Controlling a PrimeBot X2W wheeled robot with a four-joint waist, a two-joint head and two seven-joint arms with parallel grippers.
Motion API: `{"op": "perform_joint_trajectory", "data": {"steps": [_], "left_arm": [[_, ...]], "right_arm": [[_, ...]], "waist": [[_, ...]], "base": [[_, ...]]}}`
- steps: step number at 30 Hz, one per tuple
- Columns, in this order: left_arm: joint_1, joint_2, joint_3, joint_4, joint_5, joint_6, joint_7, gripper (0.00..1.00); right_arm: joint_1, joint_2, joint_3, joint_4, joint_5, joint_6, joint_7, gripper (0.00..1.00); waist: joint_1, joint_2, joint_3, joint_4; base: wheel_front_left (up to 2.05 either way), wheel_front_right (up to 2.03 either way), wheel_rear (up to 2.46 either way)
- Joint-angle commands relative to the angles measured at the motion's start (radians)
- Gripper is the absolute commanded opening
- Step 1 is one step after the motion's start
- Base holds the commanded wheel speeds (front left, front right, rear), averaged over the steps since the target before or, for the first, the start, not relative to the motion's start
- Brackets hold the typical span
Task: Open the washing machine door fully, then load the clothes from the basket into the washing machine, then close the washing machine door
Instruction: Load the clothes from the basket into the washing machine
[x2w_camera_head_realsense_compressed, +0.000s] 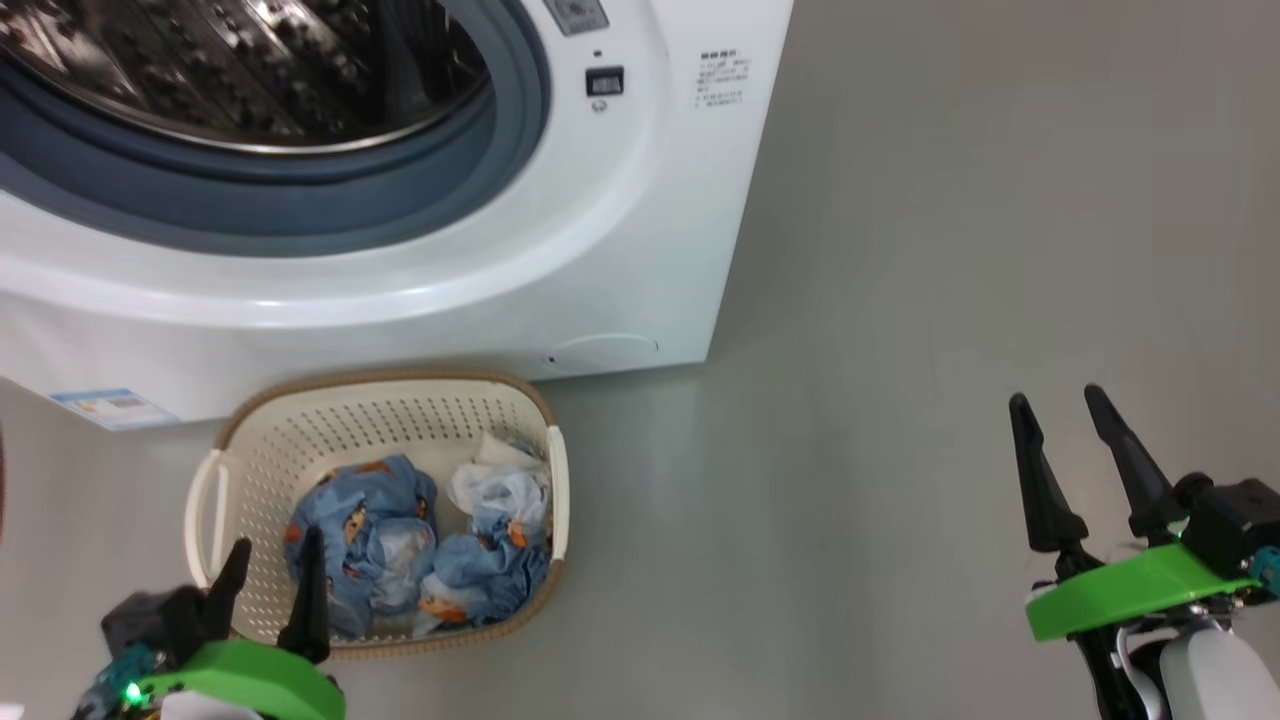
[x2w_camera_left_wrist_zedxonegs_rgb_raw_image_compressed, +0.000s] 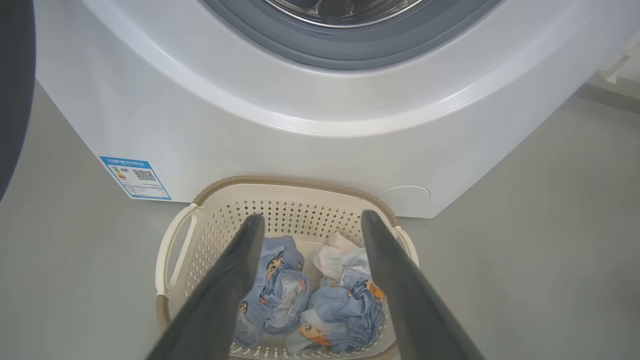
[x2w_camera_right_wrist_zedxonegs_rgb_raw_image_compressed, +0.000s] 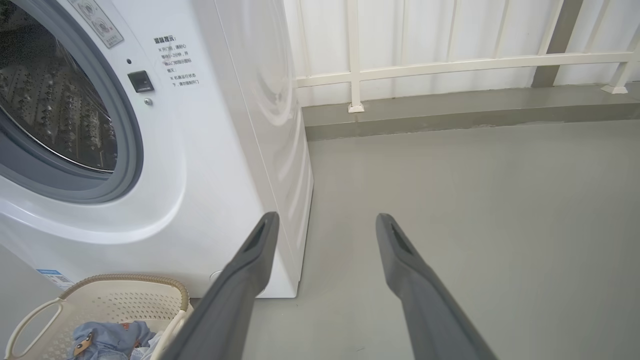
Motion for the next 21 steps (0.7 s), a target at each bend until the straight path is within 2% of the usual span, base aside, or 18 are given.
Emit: {"op": "perform_joint_trajectory", "data": {"steps": [1,21], "left_arm": [[-0.044,0.02,0.024,0.006,0.004,-0.002,-0.006,1.0],[-0.399,0.066,-0.107,0.483,-0.055,-0.002,-0.006,1.0]], "right_arm": [[-0.024,-0.005,0.026,-0.028,-0.003,0.002,-0.012,1.0],[-0.153,0.048,0.092,-0.05,-0.009,0.002,-0.012,1.0]], "waist": [[0.0,-0.0001,0.044,-0.012],[0.0,-0.0001,0.295,-0.073]], "base": [[0.0,0.0,0.0],[0.0,0.0,0.0]]}}
